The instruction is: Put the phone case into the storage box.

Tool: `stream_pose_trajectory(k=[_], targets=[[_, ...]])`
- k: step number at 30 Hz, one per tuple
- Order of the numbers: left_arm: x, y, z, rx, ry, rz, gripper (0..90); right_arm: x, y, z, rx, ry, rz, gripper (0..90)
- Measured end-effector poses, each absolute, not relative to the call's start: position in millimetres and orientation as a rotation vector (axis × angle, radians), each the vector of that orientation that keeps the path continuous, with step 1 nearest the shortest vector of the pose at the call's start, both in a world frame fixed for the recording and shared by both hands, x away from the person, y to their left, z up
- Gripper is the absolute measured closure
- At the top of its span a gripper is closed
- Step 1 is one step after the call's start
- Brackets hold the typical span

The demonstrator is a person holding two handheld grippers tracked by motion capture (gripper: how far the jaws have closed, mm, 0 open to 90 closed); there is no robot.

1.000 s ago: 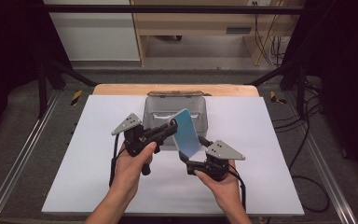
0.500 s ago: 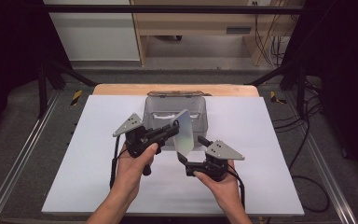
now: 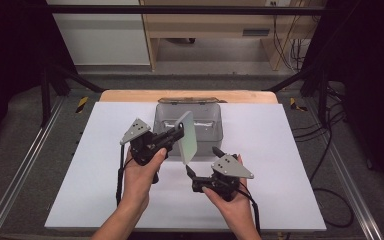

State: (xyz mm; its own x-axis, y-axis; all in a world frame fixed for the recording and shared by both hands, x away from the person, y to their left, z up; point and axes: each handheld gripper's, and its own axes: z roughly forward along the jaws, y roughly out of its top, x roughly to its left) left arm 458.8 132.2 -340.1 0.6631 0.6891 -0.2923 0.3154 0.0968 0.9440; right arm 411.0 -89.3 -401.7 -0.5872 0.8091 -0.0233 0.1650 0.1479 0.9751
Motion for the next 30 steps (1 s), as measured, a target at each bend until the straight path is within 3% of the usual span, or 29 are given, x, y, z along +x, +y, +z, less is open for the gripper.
stream_pose_trajectory(k=[19, 30], targets=[[451, 125, -337, 1.503, 0.87, 0.363, 81.0, 399, -42, -396, 0.916, 1.759, 1.361, 13.3], [449, 123, -337, 1.487, 0.879, 0.355, 81.1, 402, -37, -389, 0.924, 1.678, 1.323, 36.1]])
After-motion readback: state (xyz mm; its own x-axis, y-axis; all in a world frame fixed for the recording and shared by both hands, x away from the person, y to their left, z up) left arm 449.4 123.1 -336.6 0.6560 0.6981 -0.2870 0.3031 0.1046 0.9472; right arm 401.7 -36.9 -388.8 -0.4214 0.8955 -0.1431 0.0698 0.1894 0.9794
